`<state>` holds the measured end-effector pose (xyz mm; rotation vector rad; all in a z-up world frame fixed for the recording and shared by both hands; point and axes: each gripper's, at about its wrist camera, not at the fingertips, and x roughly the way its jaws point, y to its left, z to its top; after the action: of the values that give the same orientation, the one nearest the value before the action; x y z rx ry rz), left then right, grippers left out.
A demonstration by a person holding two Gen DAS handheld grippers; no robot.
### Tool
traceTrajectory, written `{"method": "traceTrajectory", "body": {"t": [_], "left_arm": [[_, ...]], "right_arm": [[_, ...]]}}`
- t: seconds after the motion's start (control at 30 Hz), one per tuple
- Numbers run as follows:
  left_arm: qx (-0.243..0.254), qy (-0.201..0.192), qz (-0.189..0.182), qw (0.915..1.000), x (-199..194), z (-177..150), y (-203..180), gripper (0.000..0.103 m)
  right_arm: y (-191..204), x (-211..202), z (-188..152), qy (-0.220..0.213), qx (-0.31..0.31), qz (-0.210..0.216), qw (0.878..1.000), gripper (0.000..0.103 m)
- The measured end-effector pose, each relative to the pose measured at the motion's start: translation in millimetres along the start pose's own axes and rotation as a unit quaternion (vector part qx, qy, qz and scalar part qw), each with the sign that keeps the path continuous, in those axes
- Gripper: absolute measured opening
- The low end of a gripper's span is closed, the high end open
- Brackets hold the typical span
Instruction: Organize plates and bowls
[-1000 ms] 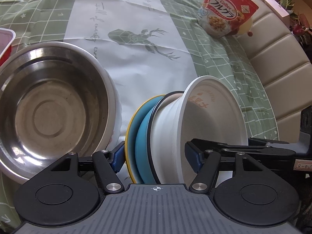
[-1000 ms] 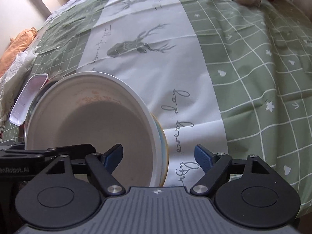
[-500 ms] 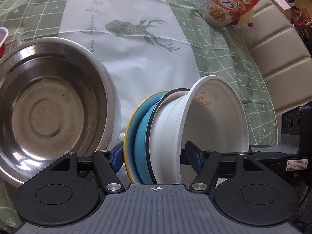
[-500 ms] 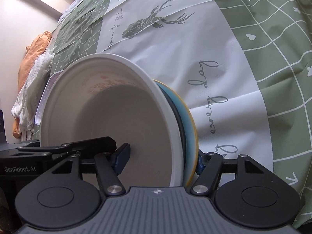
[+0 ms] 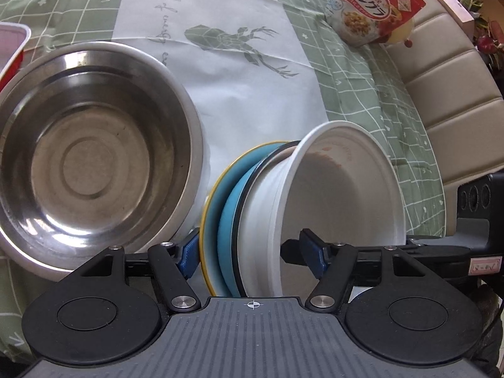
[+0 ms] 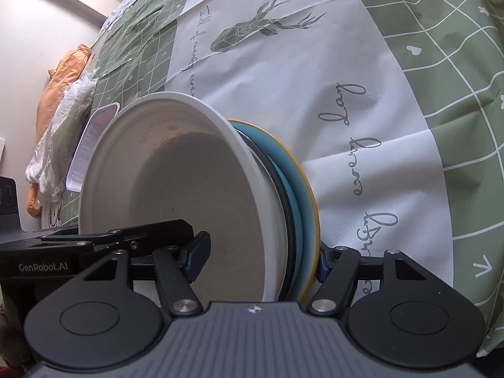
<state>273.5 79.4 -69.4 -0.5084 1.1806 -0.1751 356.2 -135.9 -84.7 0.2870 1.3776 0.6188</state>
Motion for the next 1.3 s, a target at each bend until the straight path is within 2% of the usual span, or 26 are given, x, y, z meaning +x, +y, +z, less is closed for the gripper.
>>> {"method": "traceTrajectory", "body": {"t": [0.37,0.53,0.63,0.87,1.17,1.3], "left_arm": [[0.015,0.002,0.012,0.9998,4.2,4.8,-7.8,0.07],[0.003,0.022,0.001,0.9997,3.3,13.5,-7.2,0.07],[-0.012,0.022,-0.007,0.9996,-0.2,16.9,-3.2,0.069],[0.003,0.024,0.006,0.9997,-0.1,15.7,-9.1,0.069],[-0.022,0.03,0.017,0.9992,3.5,23.2,-10.3,0.07],[0.002,0.025,0.033,0.9991,5.3,21.1,-19.7,0.072]], "right_arm": [[-14.3,6.1,1.0,-0.001,0.027,0.029,0.999,0.067],[-23.4,3.9,2.2,-0.004,0.047,0.041,0.998,0.067],[-24.8,-0.1,2.1,-0.015,0.044,0.039,0.998,0.067],[-23.2,-4.5,0.8,-0.023,0.031,0.026,0.999,0.067],[-15.7,-9.3,0.3,-0.041,0.013,0.005,0.999,0.067],[-11.5,-4.4,-1.5,-0.032,0.011,-0.001,0.999,0.067]]}}
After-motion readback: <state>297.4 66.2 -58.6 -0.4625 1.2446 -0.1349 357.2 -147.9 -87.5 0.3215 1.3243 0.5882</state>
